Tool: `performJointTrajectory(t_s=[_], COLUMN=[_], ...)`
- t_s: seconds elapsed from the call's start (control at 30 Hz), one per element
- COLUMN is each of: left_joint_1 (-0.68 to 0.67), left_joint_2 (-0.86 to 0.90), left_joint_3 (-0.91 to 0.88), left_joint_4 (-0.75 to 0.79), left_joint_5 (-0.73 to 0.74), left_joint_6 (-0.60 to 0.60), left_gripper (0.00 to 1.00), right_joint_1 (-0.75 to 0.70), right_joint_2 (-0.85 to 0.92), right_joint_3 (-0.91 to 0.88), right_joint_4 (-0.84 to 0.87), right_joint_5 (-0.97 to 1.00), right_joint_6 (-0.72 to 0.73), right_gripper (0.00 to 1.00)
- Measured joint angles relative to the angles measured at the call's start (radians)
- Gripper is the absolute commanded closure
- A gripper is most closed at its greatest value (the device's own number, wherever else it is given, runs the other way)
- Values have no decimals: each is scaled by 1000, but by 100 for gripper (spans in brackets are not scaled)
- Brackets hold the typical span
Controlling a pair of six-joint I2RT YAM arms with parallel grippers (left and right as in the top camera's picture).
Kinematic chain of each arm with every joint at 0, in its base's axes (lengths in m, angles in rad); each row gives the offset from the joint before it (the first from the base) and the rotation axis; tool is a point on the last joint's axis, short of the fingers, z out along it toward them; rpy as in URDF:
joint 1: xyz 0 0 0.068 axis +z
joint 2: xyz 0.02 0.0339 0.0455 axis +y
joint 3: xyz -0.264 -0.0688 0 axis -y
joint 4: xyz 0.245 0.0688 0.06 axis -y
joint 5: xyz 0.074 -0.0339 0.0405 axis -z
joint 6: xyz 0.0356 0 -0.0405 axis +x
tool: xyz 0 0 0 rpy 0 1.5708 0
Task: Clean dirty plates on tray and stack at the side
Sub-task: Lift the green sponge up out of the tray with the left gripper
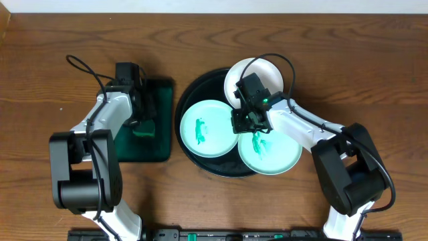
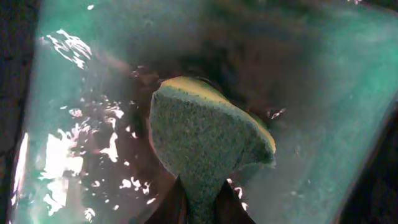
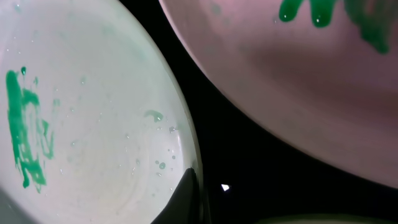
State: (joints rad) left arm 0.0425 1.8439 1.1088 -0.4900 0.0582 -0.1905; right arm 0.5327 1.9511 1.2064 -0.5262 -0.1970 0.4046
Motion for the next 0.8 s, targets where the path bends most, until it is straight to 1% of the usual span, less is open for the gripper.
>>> performJointTrajectory(t_s=[0.1,0.17,0.33,0.4,0.5,0.63,0.8], left_joint_1=[-2,-6,-15,-16,-16,-16,-16], left_joint_2=[-39,-99,-349,-443,-532,-584,-587], left_joint_3=[-1,-2,-1,-1,-1,-1,-1], left_joint_4=[-15,-22,-22,-21,-11,8,38], left_joint_5=[18,25,7,-21,-69,-113,-133], left_joint_6=[0,0,1,2,13,45,68], left_gripper=[93,93,93,93,93,93,93], right_joint_1=[0,0,0,0,0,0,0], right_joint_2=[-2,-2,-2,-2,-2,-2,-2], right_joint_3=[0,0,0,0,0,0,0], right_joint_4=[-5,-6,-7,-8,-8,-8,-14], right_joint_5=[0,0,1,0,1,1,0], right_joint_6=[0,0,-2,-3,-4,-7,-10], right_gripper=[99,99,99,99,99,99,99])
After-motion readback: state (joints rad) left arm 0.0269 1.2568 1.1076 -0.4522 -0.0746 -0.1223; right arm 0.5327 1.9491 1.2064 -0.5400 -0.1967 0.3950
